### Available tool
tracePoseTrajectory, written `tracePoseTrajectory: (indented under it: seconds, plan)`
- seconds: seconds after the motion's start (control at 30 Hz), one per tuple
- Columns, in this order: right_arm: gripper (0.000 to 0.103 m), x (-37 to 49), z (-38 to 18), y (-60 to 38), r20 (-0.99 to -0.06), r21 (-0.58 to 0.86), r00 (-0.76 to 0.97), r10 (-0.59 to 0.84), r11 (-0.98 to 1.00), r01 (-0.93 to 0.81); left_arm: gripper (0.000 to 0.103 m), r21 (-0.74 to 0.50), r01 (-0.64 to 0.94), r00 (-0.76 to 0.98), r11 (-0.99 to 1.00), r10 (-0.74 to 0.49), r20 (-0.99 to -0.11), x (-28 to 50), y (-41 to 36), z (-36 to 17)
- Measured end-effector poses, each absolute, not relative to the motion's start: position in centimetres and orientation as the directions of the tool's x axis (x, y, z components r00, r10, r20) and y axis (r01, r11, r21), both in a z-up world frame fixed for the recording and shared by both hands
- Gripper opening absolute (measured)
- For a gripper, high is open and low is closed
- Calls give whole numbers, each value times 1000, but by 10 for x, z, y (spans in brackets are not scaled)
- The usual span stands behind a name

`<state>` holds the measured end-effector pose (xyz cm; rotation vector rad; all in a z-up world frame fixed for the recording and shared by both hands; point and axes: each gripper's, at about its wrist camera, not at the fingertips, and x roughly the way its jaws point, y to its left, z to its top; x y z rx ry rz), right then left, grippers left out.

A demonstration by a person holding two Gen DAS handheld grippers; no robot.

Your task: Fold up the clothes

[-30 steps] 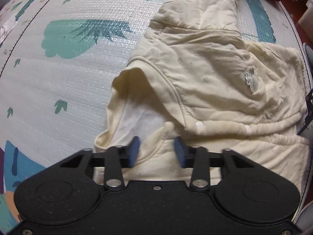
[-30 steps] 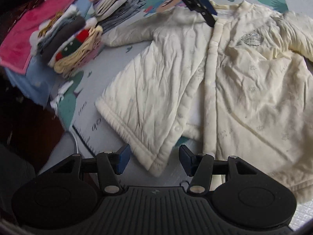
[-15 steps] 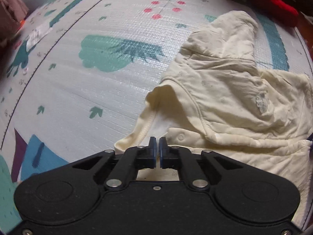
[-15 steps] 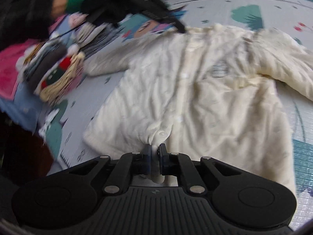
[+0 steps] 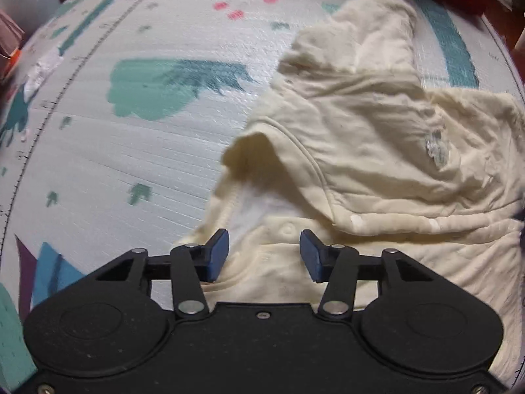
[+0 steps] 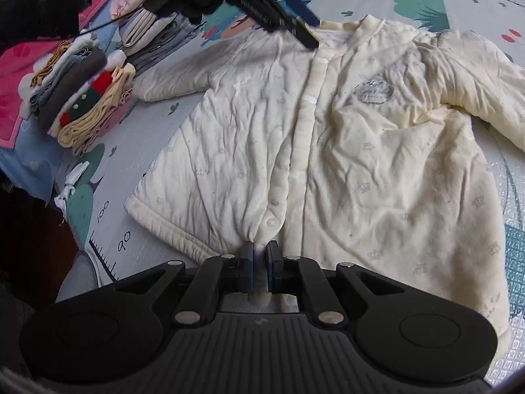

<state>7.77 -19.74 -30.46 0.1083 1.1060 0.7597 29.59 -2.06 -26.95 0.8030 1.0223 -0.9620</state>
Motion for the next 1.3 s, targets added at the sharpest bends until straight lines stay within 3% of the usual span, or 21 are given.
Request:
tracePoseTrajectory:
  seconds: [0.17,0.4,0.53,0.6,0.63,0.7,0.73,0.77,0.87,0.9,0.93,1.0,1.03,1.17,1.23,1.3]
  plan:
    - [10,75,-299,-197,-756,431,249,605,747,-505,6,111,931,208,348,-256,-944,293,-25,-269]
    - [10,77,-279,-198,-712,416,321,625,743,-524,5,180,897,306,403,-275,-911,304,-18,-253]
    - [10,87,-303,-192,-774,415,260,577,773,-479,7,235,887,348,398,-240,-907,294,-29,-267]
    - [10,84,-305,-192,-776,405,271,570,779,-478,14,284,877,389,387,-229,-892,288,-31,-272]
    - [14,82,-304,-192,-775,397,280,567,780,-483,15,304,871,408,386,-226,-885,286,-32,-274]
    - [38,69,-296,-186,-779,280,336,529,773,-569,25,312,853,433,419,-231,-871,288,-24,-265]
    - [65,59,-292,-182,-782,192,373,500,762,-618,26,314,841,447,440,-238,-862,288,-20,-257]
    - [77,50,-289,-177,-781,103,410,471,744,-660,26,309,836,451,453,-249,-857,287,-15,-250]
    - [71,30,-297,-169,-805,-81,435,404,651,-754,30,278,837,440,470,-278,-854,279,-4,-234]
    - [64,28,-300,-169,-813,-102,431,391,634,-767,32,262,843,426,469,-286,-859,276,-2,-234]
    - [40,26,-303,-169,-821,-122,428,378,616,-778,32,252,848,414,466,-287,-864,273,-2,-235]
    - [32,35,-303,-179,-832,-80,405,379,640,-764,36,244,856,397,455,-277,-875,266,-2,-242]
    - [21,40,-301,-184,-832,-59,400,383,657,-752,37,237,862,384,447,-273,-882,263,-2,-247]
    - [20,63,-278,-230,-777,95,441,450,775,-625,38,206,881,338,427,-262,-904,252,-1,-262]
    - [20,82,-268,-278,-718,295,477,506,843,-450,38,198,884,328,424,-260,-908,247,1,-265]
    - [20,96,-267,-321,-697,394,538,475,880,-266,38,186,881,322,435,-262,-910,247,3,-266]
